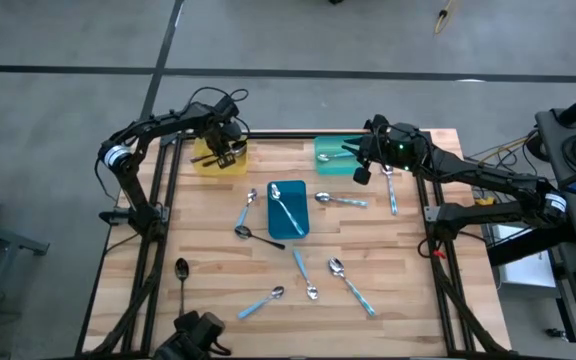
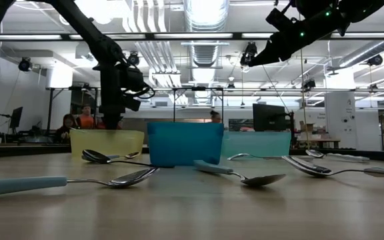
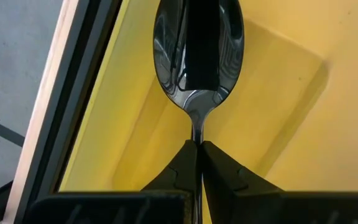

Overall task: Sort silverware by color (type)
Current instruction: Put the black spoon into the yellow bin, then put the white patterned spoon into the blue bin

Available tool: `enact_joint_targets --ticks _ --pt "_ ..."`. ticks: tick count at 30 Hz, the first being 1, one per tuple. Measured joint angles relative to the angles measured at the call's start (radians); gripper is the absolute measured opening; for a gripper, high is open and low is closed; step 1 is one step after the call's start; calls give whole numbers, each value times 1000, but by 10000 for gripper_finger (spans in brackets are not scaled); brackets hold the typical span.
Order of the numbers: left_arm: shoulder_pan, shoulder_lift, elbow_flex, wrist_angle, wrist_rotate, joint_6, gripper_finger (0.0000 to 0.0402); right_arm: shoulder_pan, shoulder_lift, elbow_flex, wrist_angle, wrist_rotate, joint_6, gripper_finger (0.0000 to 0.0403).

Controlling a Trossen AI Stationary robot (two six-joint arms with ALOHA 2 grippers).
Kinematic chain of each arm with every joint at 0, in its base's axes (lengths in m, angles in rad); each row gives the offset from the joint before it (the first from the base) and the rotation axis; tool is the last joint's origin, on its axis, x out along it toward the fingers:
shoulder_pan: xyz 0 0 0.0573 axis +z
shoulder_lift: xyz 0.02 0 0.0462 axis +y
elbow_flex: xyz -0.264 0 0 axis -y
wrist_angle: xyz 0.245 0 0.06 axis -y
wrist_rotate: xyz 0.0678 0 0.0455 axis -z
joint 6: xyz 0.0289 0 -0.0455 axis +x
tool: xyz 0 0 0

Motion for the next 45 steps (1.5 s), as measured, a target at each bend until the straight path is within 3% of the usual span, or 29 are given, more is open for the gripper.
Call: enact_joint_targets --ticks 28,40,45 --pt "0 0 0 -1 1 -2 24 0 0 0 0 0 0 52" --pt "-2 -80 0 -3 8 -137 25 0 0 0 18 -1 94 52" --pt "-24 -131 0 25 75 -199 25 3 0 0 26 -2 181 52"
